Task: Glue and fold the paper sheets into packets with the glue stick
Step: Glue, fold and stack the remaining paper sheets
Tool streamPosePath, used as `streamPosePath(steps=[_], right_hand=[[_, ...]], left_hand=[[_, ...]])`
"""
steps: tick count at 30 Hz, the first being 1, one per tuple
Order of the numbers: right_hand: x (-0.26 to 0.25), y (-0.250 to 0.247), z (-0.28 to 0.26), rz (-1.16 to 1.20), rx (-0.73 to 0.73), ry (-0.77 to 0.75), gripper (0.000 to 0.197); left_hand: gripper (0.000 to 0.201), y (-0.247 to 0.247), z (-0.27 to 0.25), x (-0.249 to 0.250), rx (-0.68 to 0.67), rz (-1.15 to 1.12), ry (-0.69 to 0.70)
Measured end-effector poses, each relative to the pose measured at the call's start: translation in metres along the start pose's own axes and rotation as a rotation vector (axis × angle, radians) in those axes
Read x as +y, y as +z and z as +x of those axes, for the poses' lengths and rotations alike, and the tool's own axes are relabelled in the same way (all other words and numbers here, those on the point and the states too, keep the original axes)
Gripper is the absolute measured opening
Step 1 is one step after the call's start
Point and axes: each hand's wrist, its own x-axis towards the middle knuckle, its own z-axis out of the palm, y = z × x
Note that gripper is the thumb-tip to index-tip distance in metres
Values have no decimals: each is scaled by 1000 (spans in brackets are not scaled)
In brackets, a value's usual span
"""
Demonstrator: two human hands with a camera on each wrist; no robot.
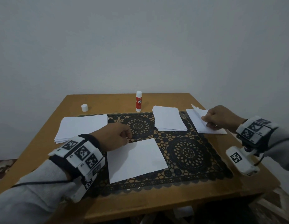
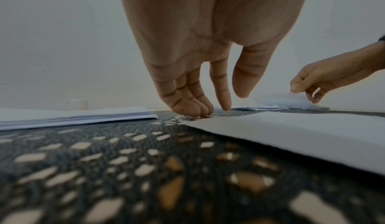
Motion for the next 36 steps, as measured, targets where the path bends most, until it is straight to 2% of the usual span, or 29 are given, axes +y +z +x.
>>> streamPosePath(steps=[3, 5, 7, 9, 12, 15, 18, 22, 26, 30, 32, 36], right_hand=[[-15, -14, -8, -202, 192, -216, 25], [-34, -22, -19, -272, 263, -370, 20], [-55, -27, -33, -234, 236, -481, 18], [-76, -27, -52, -30, 95, -524, 18], [-100, -20, -76, 388, -240, -480, 18], [-110, -8, -79, 550, -469, -421, 14], [-110, 6, -70, 518, -486, -358, 13], [-101, 23, -58, 439, -471, -268, 13], [-94, 33, -53, 443, -385, -195, 17], [-88, 43, -54, 652, -531, -104, 14], [-87, 50, -56, 702, -606, -77, 2], [-87, 63, -55, 676, -590, -45, 21]], left_hand=[[17, 0, 1, 1, 36, -12, -10], [17, 0, 1, 1, 76, -33, -11], [18, 0, 2, 2, 102, -53, -7], [18, 0, 1, 3, 120, -78, 3], [29, -1, -2, 5, 166, -214, 36], [44, -4, -6, 5, 254, -426, 115], [48, -5, -7, 5, 325, -478, 147], [20, -7, -9, 6, 487, -437, 177], [30, -8, -7, 8, 581, -345, 164], [32, -8, -4, 3, 664, -314, 84], [34, -8, -4, 2, 672, -345, 45], [29, -8, -4, 2, 586, -281, 16]])
